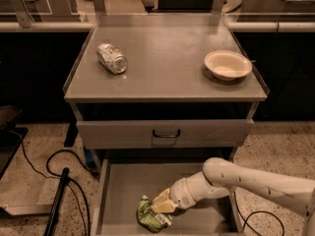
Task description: Place green jalapeno chip bag into middle drawer
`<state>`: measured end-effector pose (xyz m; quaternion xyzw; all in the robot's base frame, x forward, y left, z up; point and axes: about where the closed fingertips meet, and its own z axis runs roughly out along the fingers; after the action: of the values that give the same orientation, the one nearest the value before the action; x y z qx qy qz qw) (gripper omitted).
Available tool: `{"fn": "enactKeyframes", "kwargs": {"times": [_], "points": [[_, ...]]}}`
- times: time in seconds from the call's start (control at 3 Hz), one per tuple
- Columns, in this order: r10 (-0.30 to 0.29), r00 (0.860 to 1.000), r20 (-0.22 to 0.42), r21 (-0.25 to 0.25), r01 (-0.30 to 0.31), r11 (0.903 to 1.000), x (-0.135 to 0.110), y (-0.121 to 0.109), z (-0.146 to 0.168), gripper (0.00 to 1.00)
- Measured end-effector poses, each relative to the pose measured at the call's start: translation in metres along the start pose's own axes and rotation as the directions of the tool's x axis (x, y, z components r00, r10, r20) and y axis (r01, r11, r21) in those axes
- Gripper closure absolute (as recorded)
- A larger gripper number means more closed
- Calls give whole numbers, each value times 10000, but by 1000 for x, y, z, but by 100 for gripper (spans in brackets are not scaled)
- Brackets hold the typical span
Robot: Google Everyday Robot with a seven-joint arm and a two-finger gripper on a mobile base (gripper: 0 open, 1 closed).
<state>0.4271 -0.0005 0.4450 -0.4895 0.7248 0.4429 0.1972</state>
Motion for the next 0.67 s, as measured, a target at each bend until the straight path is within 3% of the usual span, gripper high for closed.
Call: {"fn": "enactKeyframes", "kwargs": {"times": [0.67], "points": [[0,10000,0,-1,0,10000,0,0,0,11]]}}
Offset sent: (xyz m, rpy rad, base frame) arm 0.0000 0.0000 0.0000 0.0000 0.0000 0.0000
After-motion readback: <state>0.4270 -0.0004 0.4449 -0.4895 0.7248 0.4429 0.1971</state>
